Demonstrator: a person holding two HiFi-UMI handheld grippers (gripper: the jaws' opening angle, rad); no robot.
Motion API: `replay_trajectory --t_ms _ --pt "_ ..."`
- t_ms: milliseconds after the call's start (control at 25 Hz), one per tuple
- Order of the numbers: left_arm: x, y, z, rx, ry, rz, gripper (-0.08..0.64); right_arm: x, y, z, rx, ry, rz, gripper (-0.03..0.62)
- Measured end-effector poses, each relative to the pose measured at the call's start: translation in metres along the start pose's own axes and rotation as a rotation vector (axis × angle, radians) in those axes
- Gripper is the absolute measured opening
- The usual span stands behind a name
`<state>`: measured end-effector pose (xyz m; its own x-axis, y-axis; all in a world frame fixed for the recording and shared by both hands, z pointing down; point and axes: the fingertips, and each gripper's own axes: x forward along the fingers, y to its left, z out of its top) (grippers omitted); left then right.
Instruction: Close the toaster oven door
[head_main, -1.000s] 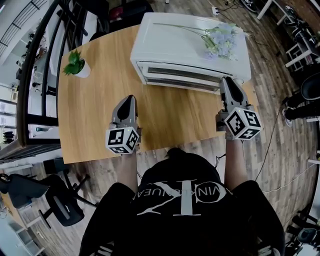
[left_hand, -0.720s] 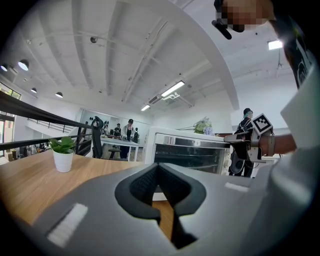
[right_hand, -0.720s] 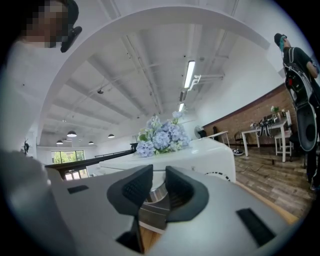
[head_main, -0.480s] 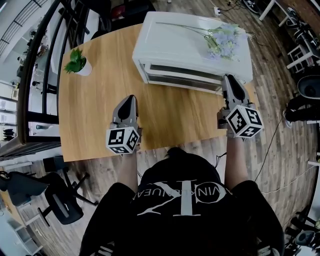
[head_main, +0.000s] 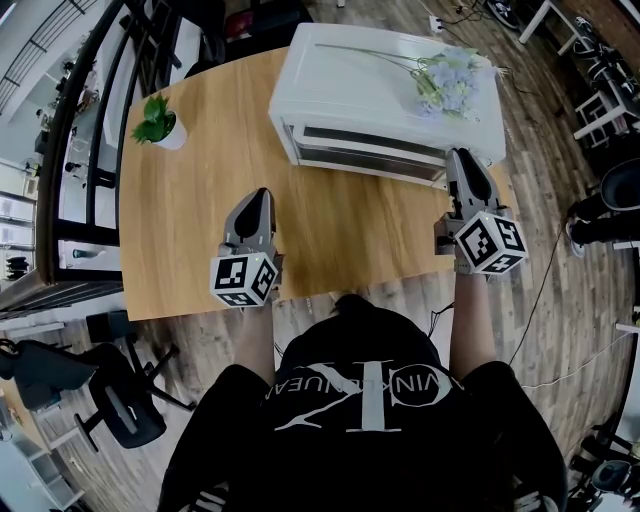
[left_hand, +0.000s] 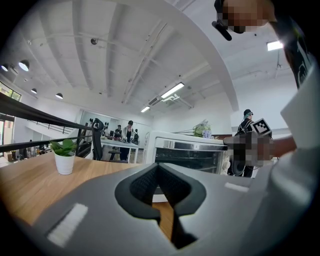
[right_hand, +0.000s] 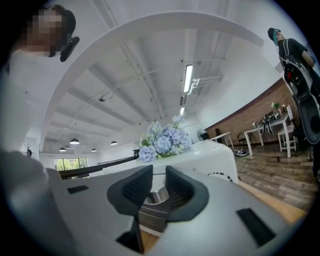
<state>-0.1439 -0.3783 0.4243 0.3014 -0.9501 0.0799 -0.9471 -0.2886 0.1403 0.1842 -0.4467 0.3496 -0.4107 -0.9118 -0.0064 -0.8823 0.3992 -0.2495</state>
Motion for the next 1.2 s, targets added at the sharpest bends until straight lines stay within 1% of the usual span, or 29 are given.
replay_trajectory --t_ms 120,280,440,600,1200 --pt "-0.001 -0.002 0.005 0.002 -0.012 -0.006 0.011 -0.005 0.006 0.006 -0.016 -0.025 0.017 0.081" --pt "-0.004 -0.004 0.006 0.003 -0.016 -0.015 0.011 -0.012 0.013 0.01 -0.038 -0.028 0.016 0.077" --pt "-0.01 -0.007 0.006 0.004 -0.016 -0.025 0.011 -0.023 0.016 0.008 -0.047 -0.016 0.005 0.049" --pt "-0.016 -0.008 0.007 0.005 -0.017 -0.028 0.011 -0.035 0.019 0.004 -0.05 -0.003 0.0 0.035" --pt "-0.033 -0.024 0.006 0.014 -0.011 -0.07 0.011 -0.079 0.028 -0.019 -0.077 0.05 -0.021 0.025"
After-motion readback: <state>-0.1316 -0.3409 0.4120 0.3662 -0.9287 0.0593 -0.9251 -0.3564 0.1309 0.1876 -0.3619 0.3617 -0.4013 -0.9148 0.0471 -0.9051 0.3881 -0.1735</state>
